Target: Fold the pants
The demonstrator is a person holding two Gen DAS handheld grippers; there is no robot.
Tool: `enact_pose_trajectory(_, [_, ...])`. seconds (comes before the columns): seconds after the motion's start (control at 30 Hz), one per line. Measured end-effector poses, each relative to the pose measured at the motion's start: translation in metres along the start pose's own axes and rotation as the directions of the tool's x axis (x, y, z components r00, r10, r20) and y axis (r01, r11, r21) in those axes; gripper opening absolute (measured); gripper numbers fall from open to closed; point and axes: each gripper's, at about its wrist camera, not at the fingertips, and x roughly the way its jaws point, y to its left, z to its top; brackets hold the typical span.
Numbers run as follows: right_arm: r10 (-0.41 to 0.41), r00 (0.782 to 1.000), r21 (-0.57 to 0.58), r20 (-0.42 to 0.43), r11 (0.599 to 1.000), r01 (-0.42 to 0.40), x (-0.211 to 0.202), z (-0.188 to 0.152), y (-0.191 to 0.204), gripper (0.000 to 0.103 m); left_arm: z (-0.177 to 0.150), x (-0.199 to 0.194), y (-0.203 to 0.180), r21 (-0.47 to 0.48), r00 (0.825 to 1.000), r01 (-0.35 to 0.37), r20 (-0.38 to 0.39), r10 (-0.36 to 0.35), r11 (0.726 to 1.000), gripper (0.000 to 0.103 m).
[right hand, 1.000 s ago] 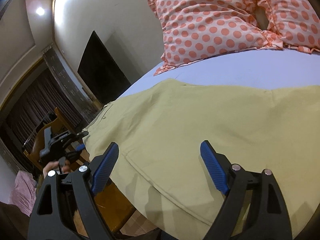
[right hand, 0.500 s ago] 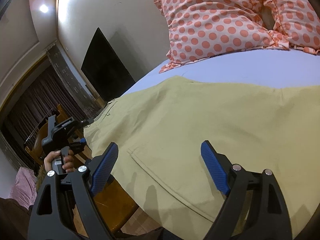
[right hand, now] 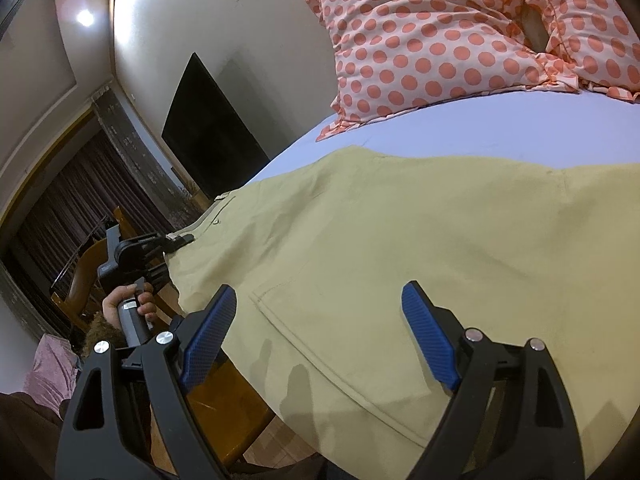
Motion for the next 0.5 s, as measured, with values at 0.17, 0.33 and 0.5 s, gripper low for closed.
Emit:
enact_pose_trajectory(0.17, [-0.041,0.995,0.018,0.086,0.999,0.040,-0.031,0.008,-0.015,0.087,-0.003,-0.021,-0.077,0.248,0.999,0.000,0.048,-0.012,0.969,0.008])
enact_pose_trajectory(0.33, [-0.149,0.963,0.107,0.226,0.986,0.128,-0.084,0.021,-0.045,0.087,-0.061,-0.027,-0.225,0.614,0.984,0.170,-0.064,-0.166,0.771,0.007])
enact_pose_trajectory(0.5, [-0.291,0.892,0.280,0.345,0.939,0.198,-0.150,0.021,-0.089,0.087,-0.188,-0.017,-0.320,0.775,0.897,0.440,-0.359,-0.256,0.454,0.007])
